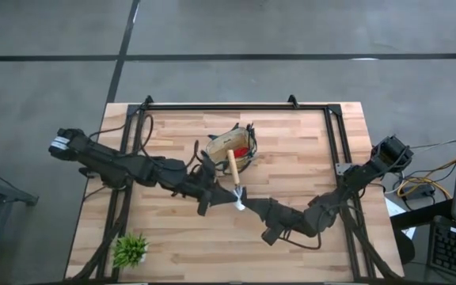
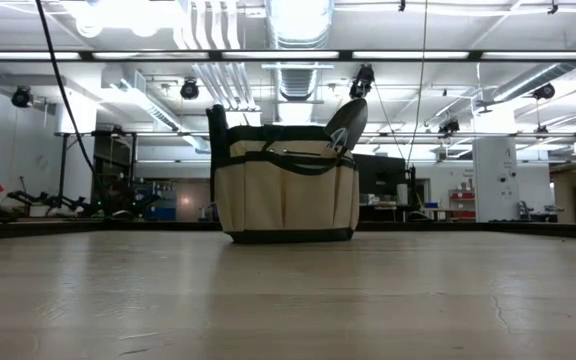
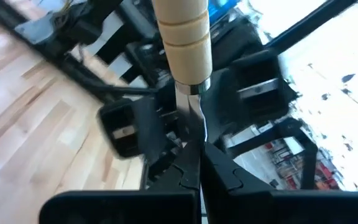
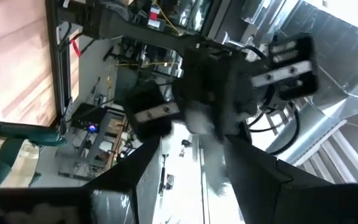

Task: Pick & Place Garden tools in Gardening bag
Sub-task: Put the brown trowel into the brown gardening bag

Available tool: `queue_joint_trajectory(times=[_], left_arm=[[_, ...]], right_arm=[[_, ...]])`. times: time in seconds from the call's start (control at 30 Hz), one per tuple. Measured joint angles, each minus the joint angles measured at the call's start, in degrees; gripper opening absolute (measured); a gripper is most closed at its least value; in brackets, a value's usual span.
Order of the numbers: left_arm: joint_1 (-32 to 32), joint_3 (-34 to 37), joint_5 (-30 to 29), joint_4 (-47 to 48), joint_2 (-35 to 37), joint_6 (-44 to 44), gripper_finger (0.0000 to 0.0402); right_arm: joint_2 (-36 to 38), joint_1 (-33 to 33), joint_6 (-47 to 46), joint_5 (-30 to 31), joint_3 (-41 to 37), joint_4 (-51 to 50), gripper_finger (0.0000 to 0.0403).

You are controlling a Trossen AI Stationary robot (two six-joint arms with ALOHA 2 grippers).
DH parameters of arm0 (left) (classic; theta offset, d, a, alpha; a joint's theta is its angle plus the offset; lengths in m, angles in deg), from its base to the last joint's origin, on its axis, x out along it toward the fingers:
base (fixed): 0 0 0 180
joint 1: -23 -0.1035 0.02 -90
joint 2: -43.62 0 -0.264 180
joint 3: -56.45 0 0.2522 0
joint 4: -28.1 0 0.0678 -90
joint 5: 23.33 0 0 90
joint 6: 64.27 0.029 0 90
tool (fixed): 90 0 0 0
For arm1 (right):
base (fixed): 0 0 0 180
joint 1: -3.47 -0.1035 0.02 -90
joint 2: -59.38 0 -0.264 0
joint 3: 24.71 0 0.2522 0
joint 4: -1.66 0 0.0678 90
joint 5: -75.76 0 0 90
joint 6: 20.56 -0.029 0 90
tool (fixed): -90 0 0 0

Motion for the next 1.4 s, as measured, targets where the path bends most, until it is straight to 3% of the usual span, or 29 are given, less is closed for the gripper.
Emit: queue_joint_trajectory(times=[0.43,0.83,1.03,1.4], left_arm=[[-0.04,0.34,1.9,-1.93,-2.86,-0.11,0.0],[-0.05,0.94,3.2,-4.59,-3.12,-0.51,0.0003],[-0.11,0.94,4.03,-4.51,-3.11,-1.04,0.0007],[-0.16,1.05,3.23,-3.61,-2.47,5.94,0.0083]], right_arm=[[0.0,0.13,0.01,-2.41,-0.12,0.22,0.0156],[0.0,0.1,-0.01,-1.82,-0.17,0.73,0.0047],[0.0,0.07,-0.23,-0.85,-0.12,0.7,0.0014],[0.0,-0.04,-3.44,3.6,0.86,0.06,0.0007]])
